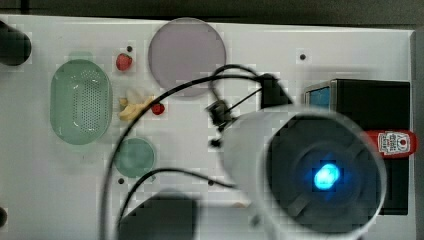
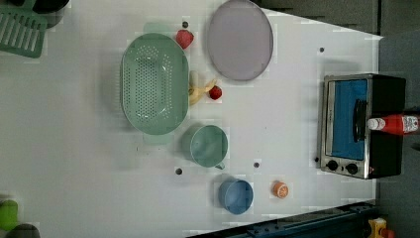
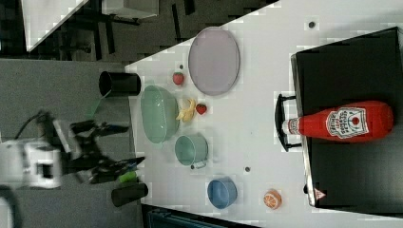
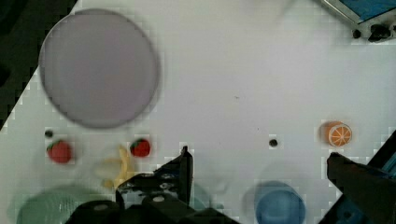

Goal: Pick Ketchup from oven and place it on table.

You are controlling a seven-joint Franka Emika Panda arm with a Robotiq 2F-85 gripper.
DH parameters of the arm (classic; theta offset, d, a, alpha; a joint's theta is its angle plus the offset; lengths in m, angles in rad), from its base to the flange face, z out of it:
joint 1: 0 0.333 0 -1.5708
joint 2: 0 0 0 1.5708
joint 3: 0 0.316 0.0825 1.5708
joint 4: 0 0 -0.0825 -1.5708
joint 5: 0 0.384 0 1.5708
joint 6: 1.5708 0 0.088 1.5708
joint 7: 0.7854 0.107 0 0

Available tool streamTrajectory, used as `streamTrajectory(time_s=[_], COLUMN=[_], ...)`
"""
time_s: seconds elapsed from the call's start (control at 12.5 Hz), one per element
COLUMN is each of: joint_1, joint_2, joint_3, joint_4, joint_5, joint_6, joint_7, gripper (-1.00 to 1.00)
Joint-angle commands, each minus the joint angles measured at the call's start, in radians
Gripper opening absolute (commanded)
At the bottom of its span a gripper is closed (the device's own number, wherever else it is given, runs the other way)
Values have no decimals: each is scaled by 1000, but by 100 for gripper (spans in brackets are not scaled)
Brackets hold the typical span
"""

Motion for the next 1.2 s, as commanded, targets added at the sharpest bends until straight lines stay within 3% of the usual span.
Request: streamTrajectory(time_s=[0.08,0.4,0.56,0.72,1.2], joint_1=[-84,-100,-101,-103,-133], joint_2=[49,161,239,302,423], joint_3=[-158,-331,-418,-471,-534], joint_4=[-14,-13,-12,-9,45], joint_5=[3,2,2,2,5], joint_6=[31,161,320,415,435], joint_7=[33,33,33,33,17], gripper=[100,100,100,100,100])
